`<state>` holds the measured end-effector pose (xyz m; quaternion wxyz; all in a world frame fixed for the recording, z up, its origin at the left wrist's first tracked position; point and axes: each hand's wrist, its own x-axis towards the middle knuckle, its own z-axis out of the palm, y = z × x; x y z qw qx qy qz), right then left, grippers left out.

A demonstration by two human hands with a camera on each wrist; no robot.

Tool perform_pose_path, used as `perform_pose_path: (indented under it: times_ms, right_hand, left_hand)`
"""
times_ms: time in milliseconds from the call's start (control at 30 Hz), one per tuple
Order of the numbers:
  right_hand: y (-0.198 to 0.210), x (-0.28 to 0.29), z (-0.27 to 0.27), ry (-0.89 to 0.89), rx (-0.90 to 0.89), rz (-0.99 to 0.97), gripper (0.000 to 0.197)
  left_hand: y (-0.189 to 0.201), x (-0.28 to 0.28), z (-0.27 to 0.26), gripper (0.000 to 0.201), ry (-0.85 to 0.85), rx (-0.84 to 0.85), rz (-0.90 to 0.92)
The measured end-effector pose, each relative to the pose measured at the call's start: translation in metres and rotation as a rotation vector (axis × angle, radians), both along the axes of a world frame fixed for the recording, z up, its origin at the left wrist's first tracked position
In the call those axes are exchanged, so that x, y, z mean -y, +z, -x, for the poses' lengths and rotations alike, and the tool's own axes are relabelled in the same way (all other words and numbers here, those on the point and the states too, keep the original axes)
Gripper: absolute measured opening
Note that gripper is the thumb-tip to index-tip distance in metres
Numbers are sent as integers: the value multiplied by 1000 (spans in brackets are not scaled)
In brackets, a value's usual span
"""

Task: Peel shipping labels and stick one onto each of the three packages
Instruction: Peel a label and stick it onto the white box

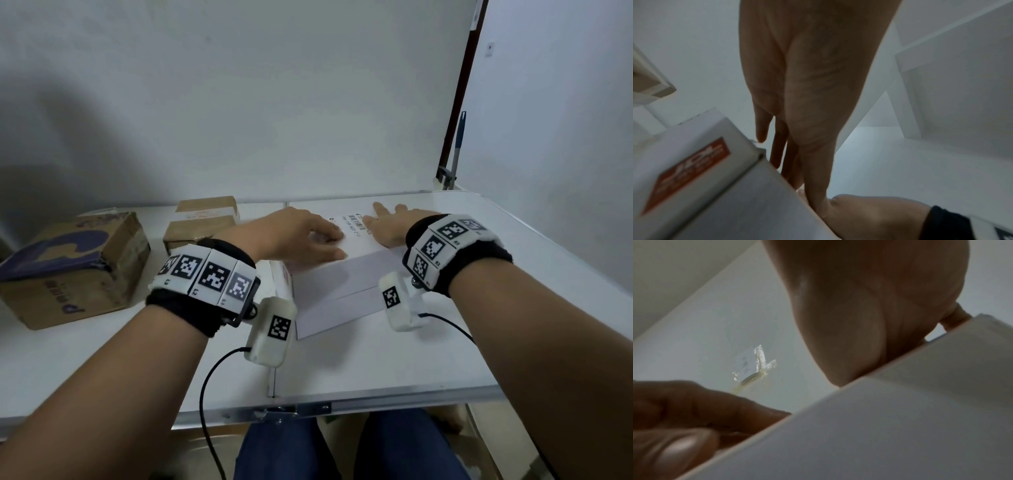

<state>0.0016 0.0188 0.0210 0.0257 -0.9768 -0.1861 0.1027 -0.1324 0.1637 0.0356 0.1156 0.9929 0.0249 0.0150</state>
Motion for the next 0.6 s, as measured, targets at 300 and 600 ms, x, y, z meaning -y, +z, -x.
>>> perform_pose_path:
  times_ms: [300,600]
  right_hand:
    - [8,9,6,114,200,-250,55]
    - [-3,-32,38,366,-3,-81,56]
  left_hand:
    - [-3,-1,2,68,-85,-35,-160]
    - [-2,-7,25,55,-72,-10,-78]
